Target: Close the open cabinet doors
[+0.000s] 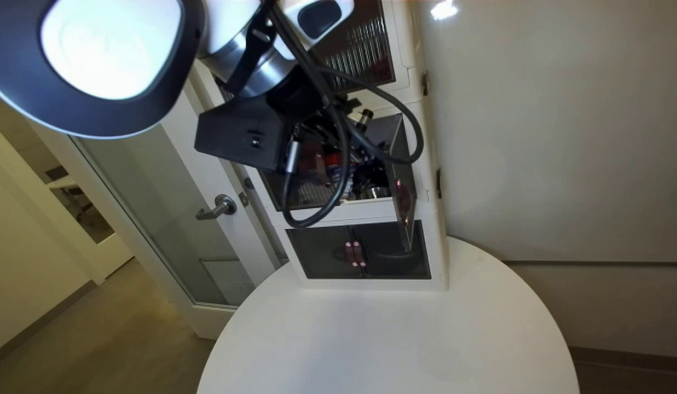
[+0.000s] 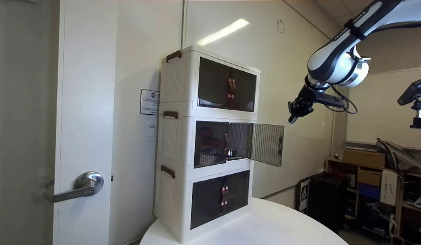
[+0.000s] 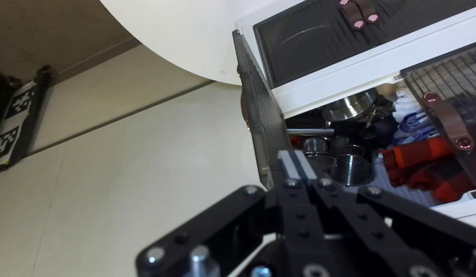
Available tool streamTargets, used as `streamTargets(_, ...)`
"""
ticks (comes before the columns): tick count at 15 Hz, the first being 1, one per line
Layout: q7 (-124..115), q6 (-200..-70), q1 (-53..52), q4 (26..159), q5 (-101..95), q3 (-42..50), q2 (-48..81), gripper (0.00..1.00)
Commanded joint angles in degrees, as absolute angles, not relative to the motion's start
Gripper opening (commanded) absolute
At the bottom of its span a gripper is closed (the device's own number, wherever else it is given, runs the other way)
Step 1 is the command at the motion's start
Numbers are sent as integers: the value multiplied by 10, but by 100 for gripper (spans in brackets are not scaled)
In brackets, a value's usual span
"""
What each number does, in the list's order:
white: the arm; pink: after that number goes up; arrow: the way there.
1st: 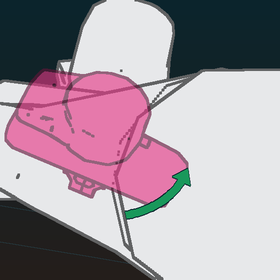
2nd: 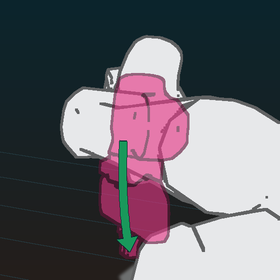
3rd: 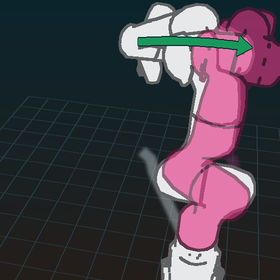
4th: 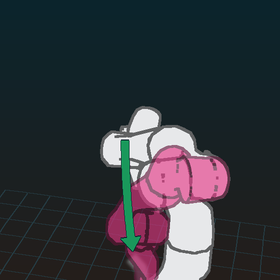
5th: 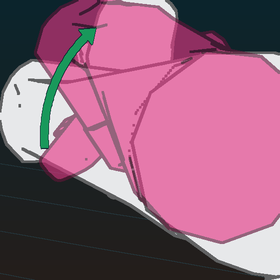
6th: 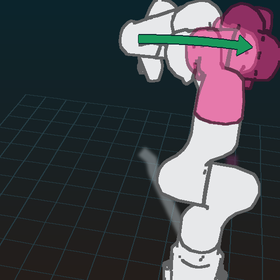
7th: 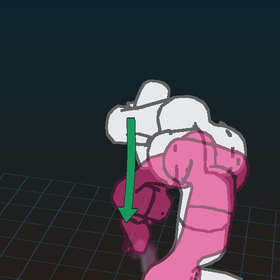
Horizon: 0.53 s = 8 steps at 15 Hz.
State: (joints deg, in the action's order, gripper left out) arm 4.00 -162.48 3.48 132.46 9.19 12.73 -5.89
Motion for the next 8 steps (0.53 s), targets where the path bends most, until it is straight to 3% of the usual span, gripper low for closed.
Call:
streamTargets(1,83,-1580,43,1307,112,149,-55,0)
streamTargets(8,60,-1483,109,1265,32,144,-44,0)
